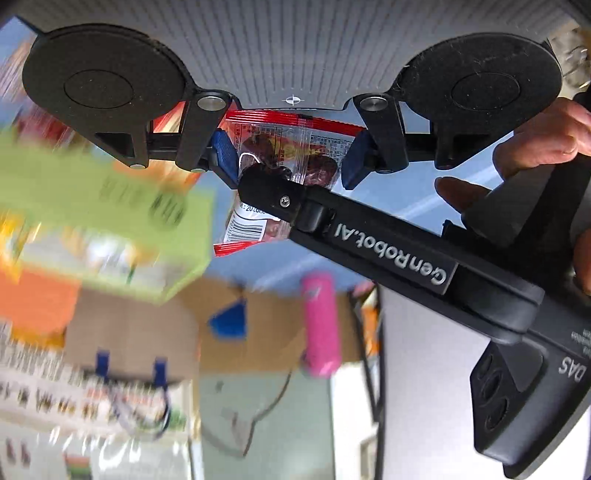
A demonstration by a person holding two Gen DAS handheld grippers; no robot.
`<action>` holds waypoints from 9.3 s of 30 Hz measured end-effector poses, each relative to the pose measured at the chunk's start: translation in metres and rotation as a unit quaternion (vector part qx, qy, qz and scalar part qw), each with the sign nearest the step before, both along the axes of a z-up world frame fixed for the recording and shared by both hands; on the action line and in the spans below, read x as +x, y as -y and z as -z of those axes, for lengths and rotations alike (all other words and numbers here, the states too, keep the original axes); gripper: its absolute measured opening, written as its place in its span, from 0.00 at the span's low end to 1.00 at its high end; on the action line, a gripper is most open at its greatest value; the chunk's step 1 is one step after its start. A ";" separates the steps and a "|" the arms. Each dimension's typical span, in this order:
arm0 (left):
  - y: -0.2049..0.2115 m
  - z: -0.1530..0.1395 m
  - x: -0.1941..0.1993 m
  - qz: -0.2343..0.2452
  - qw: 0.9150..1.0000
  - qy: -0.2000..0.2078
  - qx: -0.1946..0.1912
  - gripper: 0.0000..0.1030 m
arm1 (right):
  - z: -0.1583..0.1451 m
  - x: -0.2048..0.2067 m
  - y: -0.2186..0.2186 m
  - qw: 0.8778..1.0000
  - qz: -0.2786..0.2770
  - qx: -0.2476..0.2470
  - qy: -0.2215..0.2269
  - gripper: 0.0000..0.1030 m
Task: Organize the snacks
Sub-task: 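Carry the dates packet into the green box and open the left tool, then move the left tool back over the heap toward the blue cookie packet, then close the left tool on the blue cookie packet, then carry the blue cookie packet into the green box and open the left tool, then move the left tool to the red cookie packet and close on it, then carry the red cookie packet into the green box and open the left tool, then move the left tool to the clear cake packet and close on it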
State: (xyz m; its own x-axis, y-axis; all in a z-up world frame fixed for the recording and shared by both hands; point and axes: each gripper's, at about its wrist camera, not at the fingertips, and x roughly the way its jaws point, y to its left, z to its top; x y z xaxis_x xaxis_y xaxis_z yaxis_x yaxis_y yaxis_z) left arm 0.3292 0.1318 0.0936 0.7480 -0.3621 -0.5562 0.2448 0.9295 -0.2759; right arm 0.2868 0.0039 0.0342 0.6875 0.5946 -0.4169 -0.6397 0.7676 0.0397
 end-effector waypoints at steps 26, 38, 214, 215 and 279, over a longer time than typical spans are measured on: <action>0.046 0.064 -0.035 0.051 0.998 -0.036 0.005 0.75 | 0.035 -0.006 0.146 0.985 0.132 0.084 -0.067 0.79; 0.131 0.078 0.072 0.089 0.988 -0.126 -0.014 0.76 | 0.057 0.048 0.183 0.982 0.141 0.024 -0.125 0.74; 0.102 -0.031 0.097 0.113 0.993 -0.025 0.008 0.55 | -0.039 0.065 0.082 0.996 0.093 -0.017 -0.004 0.39; 0.109 -0.031 0.110 0.113 0.993 -0.023 0.016 0.56 | -0.041 0.081 0.089 0.995 0.094 -0.019 -0.007 0.39; 0.103 0.101 -0.018 0.001 0.982 -0.183 -0.041 0.86 | 0.072 -0.027 0.114 0.987 -0.004 -0.082 -0.136 0.82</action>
State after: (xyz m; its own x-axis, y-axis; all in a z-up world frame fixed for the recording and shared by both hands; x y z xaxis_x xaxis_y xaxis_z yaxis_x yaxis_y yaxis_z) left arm 0.3113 0.0283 -0.0075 0.5035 -0.4172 -0.7566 0.1165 0.9005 -0.4190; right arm 0.2594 -0.1098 -0.0380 0.5324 0.5091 -0.6763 -0.6288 0.7727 0.0866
